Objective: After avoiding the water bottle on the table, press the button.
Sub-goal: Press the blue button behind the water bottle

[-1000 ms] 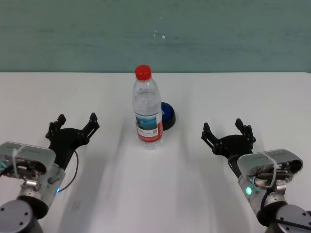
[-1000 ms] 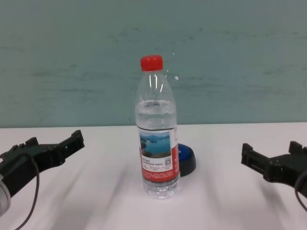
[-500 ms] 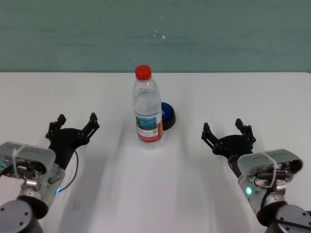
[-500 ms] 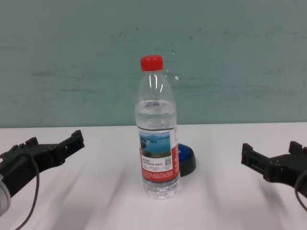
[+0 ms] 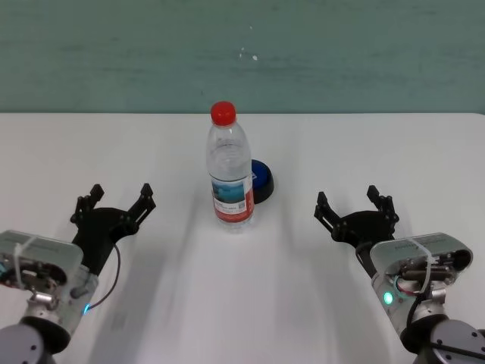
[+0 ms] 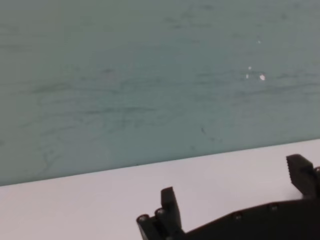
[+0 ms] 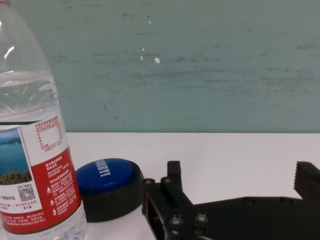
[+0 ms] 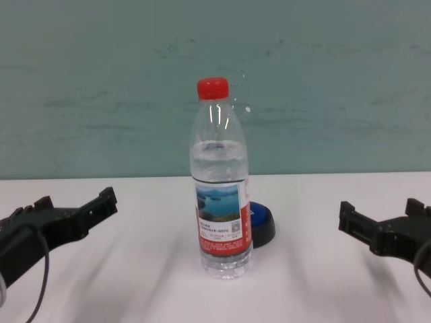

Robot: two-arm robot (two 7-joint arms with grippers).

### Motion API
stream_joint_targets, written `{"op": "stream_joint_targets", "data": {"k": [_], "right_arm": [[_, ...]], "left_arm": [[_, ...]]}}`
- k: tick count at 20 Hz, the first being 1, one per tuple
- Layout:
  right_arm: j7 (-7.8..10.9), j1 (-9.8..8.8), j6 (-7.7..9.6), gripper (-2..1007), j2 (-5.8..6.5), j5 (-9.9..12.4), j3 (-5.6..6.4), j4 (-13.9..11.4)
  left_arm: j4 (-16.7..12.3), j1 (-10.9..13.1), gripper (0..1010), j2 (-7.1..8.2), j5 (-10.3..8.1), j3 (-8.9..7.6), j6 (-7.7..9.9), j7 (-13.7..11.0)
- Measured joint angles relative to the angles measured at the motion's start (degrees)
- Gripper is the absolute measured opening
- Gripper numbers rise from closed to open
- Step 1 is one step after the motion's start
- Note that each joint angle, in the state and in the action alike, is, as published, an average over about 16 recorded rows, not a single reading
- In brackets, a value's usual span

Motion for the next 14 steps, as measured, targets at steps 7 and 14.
{"op": "stream_joint_targets", "data": {"k": [7,14], "right_arm": [[0.0,0.0,0.0,1004,0.0,0.0,0.0,0.0],[0.0,0.0,0.0,1004,0.0,0.0,0.0,0.0]], "left_arm": [[-2.3,2.9,1010,0.23,0.94,-0.98,-0.49,-1.9],[-4.8,5.9,1010,0.78,1.92,-1.96,-1.11,-3.9]]}}
